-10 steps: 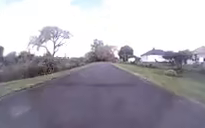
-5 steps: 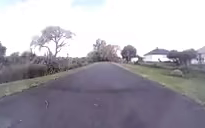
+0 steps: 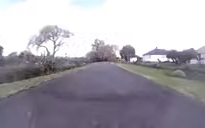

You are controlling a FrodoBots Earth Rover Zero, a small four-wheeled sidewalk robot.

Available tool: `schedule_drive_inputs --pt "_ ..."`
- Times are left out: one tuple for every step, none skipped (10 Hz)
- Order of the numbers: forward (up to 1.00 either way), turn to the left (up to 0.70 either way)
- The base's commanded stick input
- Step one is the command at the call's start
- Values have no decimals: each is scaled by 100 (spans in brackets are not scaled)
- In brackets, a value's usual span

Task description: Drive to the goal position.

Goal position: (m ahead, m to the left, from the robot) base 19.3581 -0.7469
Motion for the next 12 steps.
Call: schedule_drive_inputs --pt "85 -8" --pt "85 0" --pt "85 0" --pt "85 0" --pt "85 0" --pt "85 0" --pt "85 0" --pt "85 0" --pt "85 0" --pt "85 0" --pt "85 0" --pt "85 0"
